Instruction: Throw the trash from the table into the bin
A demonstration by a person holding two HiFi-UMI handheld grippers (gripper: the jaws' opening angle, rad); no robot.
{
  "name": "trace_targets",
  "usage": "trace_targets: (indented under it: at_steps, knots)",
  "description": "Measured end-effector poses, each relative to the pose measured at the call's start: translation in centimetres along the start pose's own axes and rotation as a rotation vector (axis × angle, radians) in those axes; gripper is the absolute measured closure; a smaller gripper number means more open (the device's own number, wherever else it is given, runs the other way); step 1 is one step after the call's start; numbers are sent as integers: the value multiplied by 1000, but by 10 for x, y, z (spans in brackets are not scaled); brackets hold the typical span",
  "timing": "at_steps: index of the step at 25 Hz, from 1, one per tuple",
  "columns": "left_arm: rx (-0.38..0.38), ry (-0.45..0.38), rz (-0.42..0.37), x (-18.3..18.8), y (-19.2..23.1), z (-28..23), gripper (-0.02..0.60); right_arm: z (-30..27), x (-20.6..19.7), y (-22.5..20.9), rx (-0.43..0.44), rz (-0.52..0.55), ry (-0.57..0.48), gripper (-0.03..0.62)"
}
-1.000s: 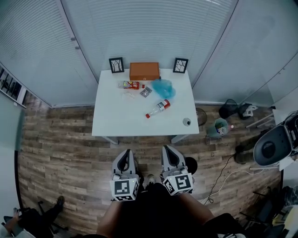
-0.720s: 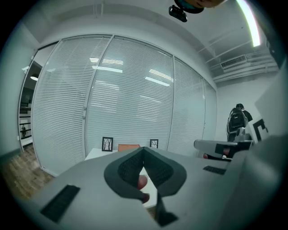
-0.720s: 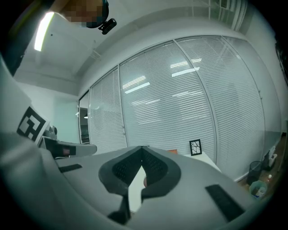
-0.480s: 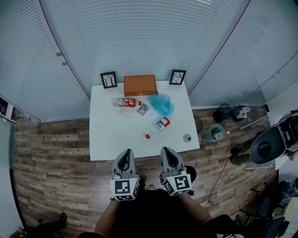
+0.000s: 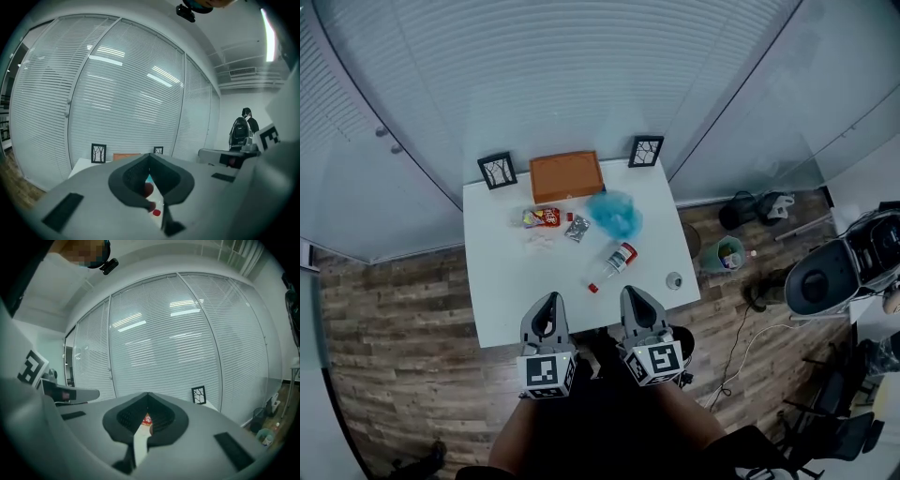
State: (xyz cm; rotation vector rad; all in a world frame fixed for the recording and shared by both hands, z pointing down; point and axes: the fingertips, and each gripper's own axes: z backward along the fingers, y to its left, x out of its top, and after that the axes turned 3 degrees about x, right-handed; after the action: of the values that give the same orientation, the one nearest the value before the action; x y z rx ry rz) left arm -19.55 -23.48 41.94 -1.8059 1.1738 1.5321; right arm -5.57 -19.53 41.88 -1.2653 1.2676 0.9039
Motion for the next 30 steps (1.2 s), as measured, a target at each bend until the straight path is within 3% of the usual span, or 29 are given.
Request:
trace_targets:
  at_steps: [6, 12, 13, 16, 21, 30]
  knots:
    - [13, 24, -3, -1, -3, -46, 583, -36, -9, -36, 20, -4, 39, 591]
    - [34, 66, 0, -6, 3, -86, 584, -98, -55, -78, 60, 37, 215, 591]
    - [34, 67, 11, -7, 2, -91, 583, -107, -66, -84, 73, 38, 259, 579]
    - [43, 79, 13, -12, 1, -107, 583, -138, -103, -102, 101, 37, 404, 461]
    - [72, 114, 8, -16, 6, -126, 584, -190, -151, -133, 109, 85, 567, 373]
    - [114, 141, 34, -33, 23, -142, 584, -260, -237, -156, 163, 177, 887, 330]
